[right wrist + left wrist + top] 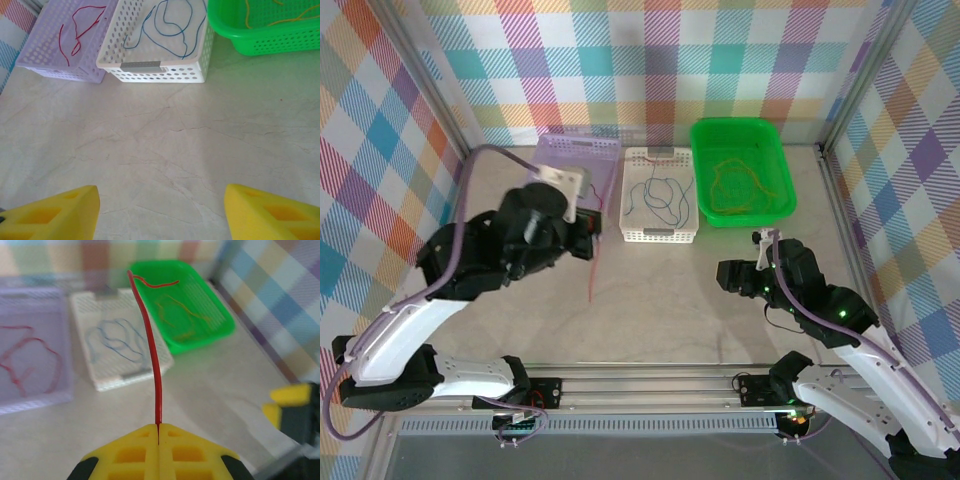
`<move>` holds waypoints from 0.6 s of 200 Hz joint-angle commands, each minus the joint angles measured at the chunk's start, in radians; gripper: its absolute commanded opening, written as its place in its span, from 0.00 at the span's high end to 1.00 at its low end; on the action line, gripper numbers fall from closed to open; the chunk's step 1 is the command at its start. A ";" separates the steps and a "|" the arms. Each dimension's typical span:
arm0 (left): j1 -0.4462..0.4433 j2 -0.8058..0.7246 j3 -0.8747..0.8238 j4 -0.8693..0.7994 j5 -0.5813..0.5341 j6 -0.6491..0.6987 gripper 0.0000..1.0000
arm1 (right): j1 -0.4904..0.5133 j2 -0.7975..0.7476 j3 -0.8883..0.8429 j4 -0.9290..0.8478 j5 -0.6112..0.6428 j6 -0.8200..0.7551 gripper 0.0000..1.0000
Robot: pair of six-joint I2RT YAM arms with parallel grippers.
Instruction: Untangle the cables
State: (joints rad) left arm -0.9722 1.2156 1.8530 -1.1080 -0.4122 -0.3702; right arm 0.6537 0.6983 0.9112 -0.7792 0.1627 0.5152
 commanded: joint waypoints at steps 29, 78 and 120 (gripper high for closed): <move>0.423 0.069 0.050 0.015 0.128 0.158 1.00 | -0.005 0.045 0.038 0.060 -0.076 0.015 0.31; 0.655 0.237 0.039 0.180 0.282 0.083 1.00 | -0.005 0.075 0.035 0.083 -0.103 0.022 0.30; 0.702 0.421 0.108 0.208 0.300 0.051 1.00 | -0.005 0.091 0.030 0.090 -0.120 0.022 0.31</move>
State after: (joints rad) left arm -0.2939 1.5707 1.9064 -0.9470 -0.1463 -0.2962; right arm 0.6537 0.7830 0.9241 -0.7208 0.0669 0.5240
